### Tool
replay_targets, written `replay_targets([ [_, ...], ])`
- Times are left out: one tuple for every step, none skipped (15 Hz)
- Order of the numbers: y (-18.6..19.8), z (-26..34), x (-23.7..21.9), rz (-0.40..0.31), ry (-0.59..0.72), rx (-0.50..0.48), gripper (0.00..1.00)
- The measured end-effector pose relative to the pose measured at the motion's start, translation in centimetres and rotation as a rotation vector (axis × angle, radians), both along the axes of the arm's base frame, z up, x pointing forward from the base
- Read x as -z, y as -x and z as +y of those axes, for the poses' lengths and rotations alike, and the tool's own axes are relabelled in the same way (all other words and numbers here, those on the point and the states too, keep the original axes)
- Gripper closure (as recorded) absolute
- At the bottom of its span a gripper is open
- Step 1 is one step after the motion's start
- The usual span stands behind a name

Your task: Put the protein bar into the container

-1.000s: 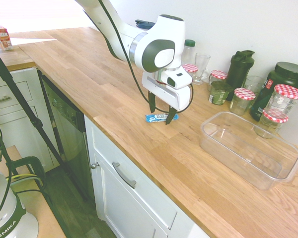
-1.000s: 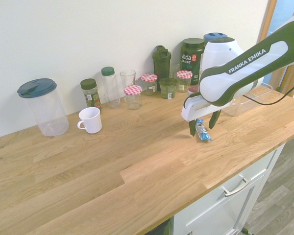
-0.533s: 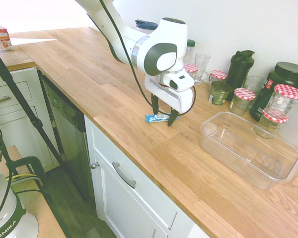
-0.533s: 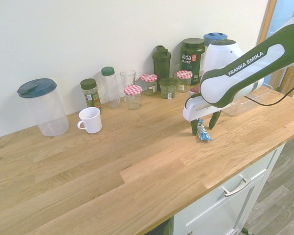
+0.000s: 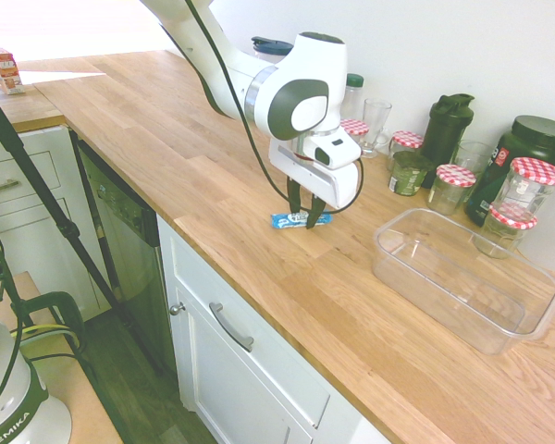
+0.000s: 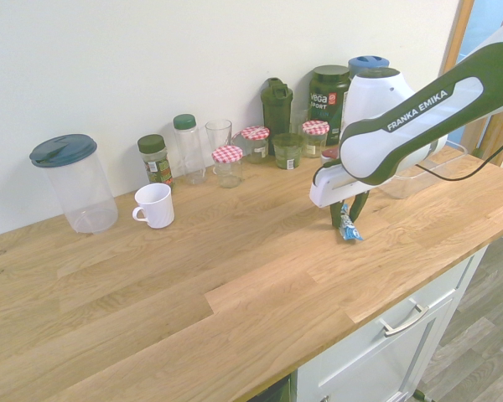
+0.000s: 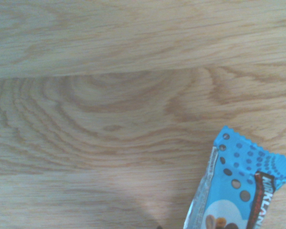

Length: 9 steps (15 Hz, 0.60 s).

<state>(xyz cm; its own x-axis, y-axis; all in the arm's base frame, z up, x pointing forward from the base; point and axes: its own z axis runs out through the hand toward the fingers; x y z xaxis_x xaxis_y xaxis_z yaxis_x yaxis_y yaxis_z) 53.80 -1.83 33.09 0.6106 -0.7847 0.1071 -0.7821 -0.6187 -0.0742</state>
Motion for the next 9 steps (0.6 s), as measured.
replay_targets([
  [-0.10, -0.11, -0.01, -0.001, 0.002, 0.001, 1.00],
  [-0.18, -0.18, -0.02, -0.002, 0.003, 0.002, 1.00],
  [-0.25, -0.18, -0.04, -0.002, 0.003, 0.002, 1.00],
  [-0.27, -0.17, -0.04, -0.002, 0.003, 0.002, 1.00],
  [-0.27, -0.17, -0.05, -0.003, 0.003, 0.002, 1.00],
  [-0.27, -0.17, -0.07, -0.003, 0.003, 0.002, 1.00],
  [-0.25, -0.18, -0.15, -0.003, 0.001, 0.003, 1.00],
  [-0.20, -0.28, -0.36, -0.005, -0.005, 0.005, 1.00],
  [-0.12, -0.51, -0.92, -0.013, -0.017, 0.008, 1.00],
])
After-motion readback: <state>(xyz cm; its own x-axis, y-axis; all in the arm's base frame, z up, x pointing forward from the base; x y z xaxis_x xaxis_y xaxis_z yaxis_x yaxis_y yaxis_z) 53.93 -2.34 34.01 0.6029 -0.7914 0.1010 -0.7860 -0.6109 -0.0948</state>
